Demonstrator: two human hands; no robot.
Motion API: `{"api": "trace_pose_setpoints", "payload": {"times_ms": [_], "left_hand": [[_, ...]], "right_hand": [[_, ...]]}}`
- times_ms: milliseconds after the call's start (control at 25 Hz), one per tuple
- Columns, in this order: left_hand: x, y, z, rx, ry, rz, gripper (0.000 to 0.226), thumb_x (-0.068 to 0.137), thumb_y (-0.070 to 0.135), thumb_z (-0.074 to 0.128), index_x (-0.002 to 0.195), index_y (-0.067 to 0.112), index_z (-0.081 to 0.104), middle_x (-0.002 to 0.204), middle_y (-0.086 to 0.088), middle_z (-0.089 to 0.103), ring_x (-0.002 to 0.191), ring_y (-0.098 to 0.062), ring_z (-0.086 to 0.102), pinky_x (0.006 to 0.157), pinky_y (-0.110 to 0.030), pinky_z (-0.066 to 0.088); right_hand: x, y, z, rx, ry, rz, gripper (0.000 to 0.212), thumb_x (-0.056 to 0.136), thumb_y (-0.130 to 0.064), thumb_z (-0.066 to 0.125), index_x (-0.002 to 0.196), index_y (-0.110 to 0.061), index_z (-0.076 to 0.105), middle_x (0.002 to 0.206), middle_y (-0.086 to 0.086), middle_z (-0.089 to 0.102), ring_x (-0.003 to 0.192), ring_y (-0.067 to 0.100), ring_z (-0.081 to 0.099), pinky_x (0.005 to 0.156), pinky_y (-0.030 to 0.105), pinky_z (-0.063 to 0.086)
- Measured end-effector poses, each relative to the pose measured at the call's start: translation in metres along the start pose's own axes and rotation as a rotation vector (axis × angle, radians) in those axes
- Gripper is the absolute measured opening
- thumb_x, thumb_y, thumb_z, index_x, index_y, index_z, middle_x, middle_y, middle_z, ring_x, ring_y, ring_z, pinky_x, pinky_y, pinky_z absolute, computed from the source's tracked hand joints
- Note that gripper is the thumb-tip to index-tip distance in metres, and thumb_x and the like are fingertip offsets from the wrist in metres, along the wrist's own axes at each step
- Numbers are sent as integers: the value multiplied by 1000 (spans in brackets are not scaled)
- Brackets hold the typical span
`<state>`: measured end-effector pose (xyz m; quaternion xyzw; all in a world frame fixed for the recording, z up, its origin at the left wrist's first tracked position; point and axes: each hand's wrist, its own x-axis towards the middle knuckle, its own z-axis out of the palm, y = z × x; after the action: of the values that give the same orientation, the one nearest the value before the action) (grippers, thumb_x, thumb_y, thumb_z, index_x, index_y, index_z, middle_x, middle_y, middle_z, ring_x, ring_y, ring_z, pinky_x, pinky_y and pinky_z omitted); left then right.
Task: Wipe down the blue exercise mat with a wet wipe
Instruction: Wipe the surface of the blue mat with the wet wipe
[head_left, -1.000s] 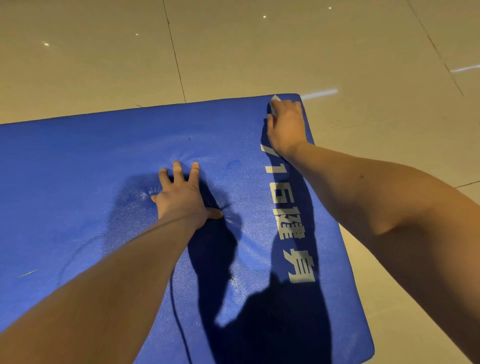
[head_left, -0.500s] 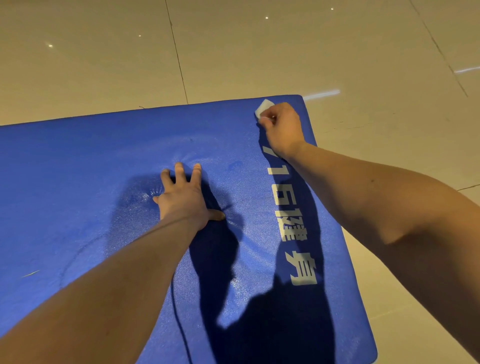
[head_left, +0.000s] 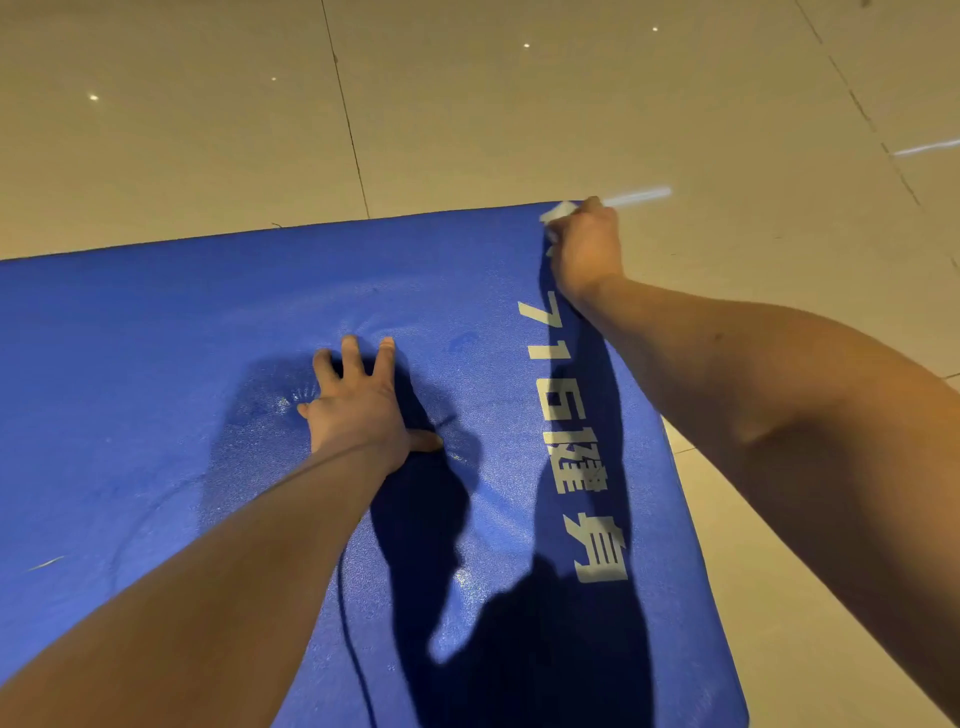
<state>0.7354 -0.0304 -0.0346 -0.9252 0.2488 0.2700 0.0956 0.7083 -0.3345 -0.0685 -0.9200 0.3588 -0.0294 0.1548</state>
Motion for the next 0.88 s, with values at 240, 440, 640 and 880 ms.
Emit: {"api": "trace_pose_setpoints", "payload": {"times_ms": [240, 440, 640, 880], "left_hand": [[1, 0, 1, 6, 12, 3, 136, 54, 81, 78, 157, 37, 1, 160, 1, -4, 148, -35, 0, 97, -58, 51], [1, 0, 0, -7, 15, 12, 135, 54, 81, 78, 156, 37, 2, 159, 0, -3, 147, -35, 0, 95, -58, 51], [0, -1, -1, -12, 16, 11, 135, 53, 81, 79, 156, 37, 3, 159, 1, -3, 147, -34, 0, 95, -59, 51], [1, -1, 0, -9, 26, 5, 135, 53, 81, 79, 156, 37, 4, 160, 0, -2, 147, -34, 1, 96, -59, 50]], "right_hand": [[2, -7, -13, -51, 15, 235, 25, 87, 0, 47, 91, -18, 65, 119, 10, 46, 111, 31, 41, 77, 29, 34], [-8, -65, 15, -70, -54, -61, 29, 65, 8, 33, 69, -14, 51, 92, 9, 37, 86, 23, 31, 61, 29, 24], [-12, -65, 29, -49, -64, -262, 46, 80, 12, 52, 120, -8, 62, 119, 11, 46, 103, 27, 37, 59, 23, 33], [13, -5, 9, -86, 65, -33, 37, 91, 7, 44, 117, -5, 68, 113, 12, 46, 108, 29, 39, 86, 27, 36]]}}
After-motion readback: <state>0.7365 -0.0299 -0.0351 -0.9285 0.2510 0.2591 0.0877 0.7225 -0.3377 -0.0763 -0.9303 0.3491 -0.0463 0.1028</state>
